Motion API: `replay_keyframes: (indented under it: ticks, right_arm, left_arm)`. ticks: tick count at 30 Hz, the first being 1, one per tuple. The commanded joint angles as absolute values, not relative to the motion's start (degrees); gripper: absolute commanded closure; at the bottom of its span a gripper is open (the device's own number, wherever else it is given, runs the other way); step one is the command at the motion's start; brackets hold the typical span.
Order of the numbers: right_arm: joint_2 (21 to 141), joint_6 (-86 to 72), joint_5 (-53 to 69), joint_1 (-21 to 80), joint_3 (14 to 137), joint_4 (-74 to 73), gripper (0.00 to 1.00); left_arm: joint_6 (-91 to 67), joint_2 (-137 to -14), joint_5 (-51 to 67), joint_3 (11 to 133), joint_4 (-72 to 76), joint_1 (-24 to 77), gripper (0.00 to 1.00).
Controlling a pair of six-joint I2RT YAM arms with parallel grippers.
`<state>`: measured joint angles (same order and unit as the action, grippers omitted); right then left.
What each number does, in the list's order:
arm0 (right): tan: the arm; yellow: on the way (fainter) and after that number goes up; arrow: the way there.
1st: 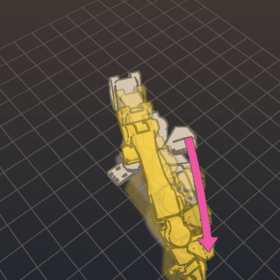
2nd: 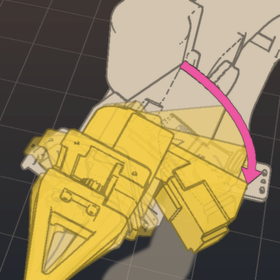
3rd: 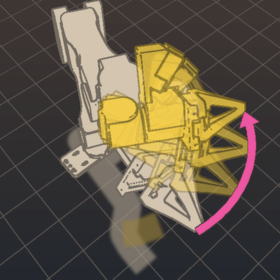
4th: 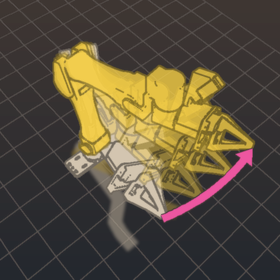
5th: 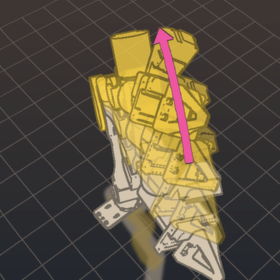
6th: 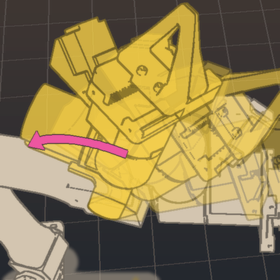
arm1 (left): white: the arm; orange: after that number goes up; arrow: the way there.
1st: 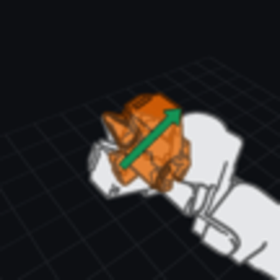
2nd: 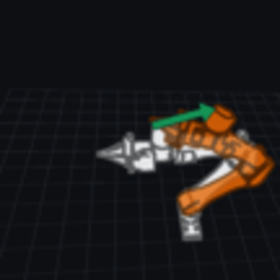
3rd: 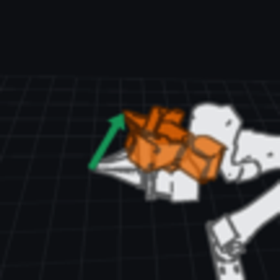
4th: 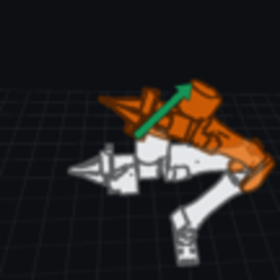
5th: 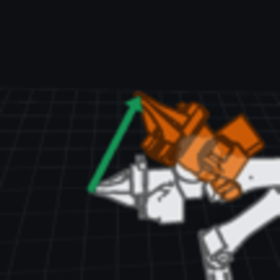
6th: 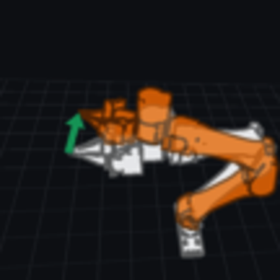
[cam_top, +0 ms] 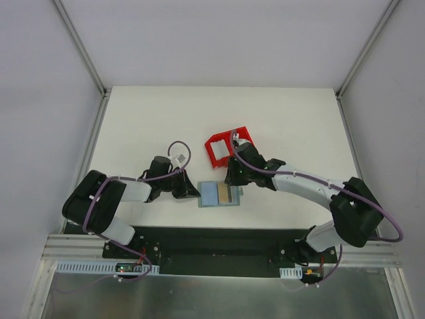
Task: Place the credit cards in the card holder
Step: Insert the credit card into the card holder, then pick up the credit card from the storage box.
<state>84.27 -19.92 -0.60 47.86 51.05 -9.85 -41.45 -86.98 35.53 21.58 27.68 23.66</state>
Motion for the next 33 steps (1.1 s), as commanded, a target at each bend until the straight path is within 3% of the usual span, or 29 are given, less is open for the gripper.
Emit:
replay_keyframes:
  ticks: [1, 4, 13, 20, 33]
  right_arm:
    - [82.44, -18.03, -0.62, 45.01, 54.83, -10.10, 0.69]
    - [83.14, -15.21, -0.61, 42.72, 59.92, -11.77, 0.52]
    - [95.26, -8.62, 4.57, 36.57, 75.49, -18.62, 0.23]
    - [104.49, -4.92, 7.12, 34.10, 84.02, -22.67, 0.18]
    - [113.28, -4.39, 14.50, 31.99, 88.42, -22.06, 0.14]
  left_arm:
    - [-38.14, -85.08, 31.91, 20.39, 21.19, 23.99, 1.00]
    - [-37.71, -84.47, 30.06, 20.92, 18.73, 23.99, 1.00]
    - [-36.83, -83.23, 27.86, 23.29, 14.42, 23.91, 1.00]
    - [-36.39, -83.41, 28.21, 24.08, 13.97, 23.64, 1.00]
    - [-35.86, -84.81, 29.00, 24.61, 14.24, 23.55, 1.00]
